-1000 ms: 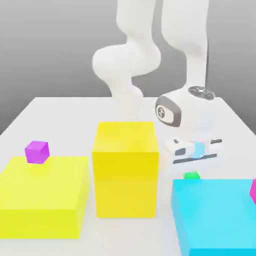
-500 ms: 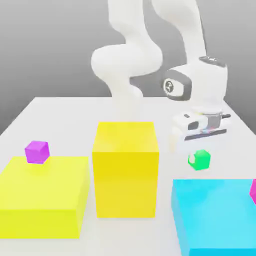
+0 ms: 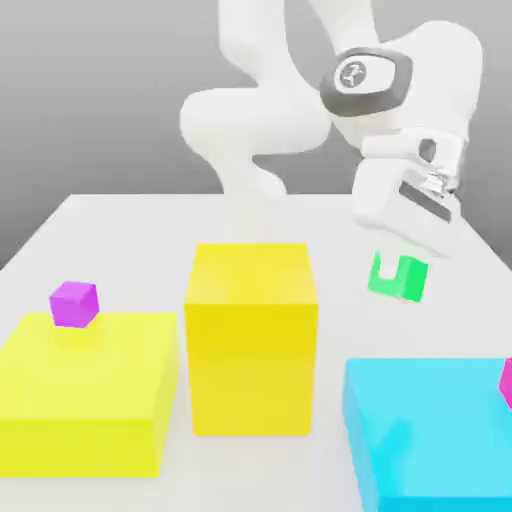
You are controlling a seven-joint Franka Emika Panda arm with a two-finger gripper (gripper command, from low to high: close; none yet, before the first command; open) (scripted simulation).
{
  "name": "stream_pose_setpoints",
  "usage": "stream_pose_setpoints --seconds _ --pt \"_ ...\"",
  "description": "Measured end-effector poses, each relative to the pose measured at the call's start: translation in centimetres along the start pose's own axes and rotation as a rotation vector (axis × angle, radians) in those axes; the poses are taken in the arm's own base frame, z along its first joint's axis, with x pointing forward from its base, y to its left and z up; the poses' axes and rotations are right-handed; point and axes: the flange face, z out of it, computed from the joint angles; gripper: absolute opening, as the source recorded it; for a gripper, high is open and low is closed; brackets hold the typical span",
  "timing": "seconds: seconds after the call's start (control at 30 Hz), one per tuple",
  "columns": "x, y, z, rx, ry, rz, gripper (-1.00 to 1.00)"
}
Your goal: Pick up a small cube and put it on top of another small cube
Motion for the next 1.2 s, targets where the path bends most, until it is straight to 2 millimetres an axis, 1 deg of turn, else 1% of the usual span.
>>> stream_pose_setpoints --seconds 0.1,0.13,0.2,0.3,0.4,0.5,0.6,0.73,0.87,0.93,1.07,1.1,1.2 --pt "3.3 7.6 0.6 -0.160 0.009 0.039 -1.00" --pt "3.8 10.0 1.0 -0.194 -0.009 0.065 -1.00" --pt "3.9 13.6 1.9 -0.219 -0.068 0.130 -1.00" --pt "3.1 18.2 3.6 -0.218 -0.173 0.237 -1.00" --pt "1.7 22.4 5.2 -0.201 -0.278 0.347 -1.00" --pt "-0.4 26.4 6.7 -0.173 -0.381 0.457 -1.00" --pt "-2.9 30.0 7.9 -0.135 -0.478 0.569 -1.00" --pt "-7.0 34.2 9.3 -0.069 -0.596 0.721 -1.00" --pt "-11.6 37.6 10.2 0.014 -0.697 0.876 -1.00" --pt "-13.4 38.0 11.3 0.040 -0.720 0.917 -1.00" --pt "-16.1 36.9 14.6 0.047 -0.728 0.930 -1.00" --pt "-16.6 36.6 15.2 0.045 -0.728 0.930 1.00" --pt "-16.6 36.6 15.2 0.045 -0.728 0.930 1.00"
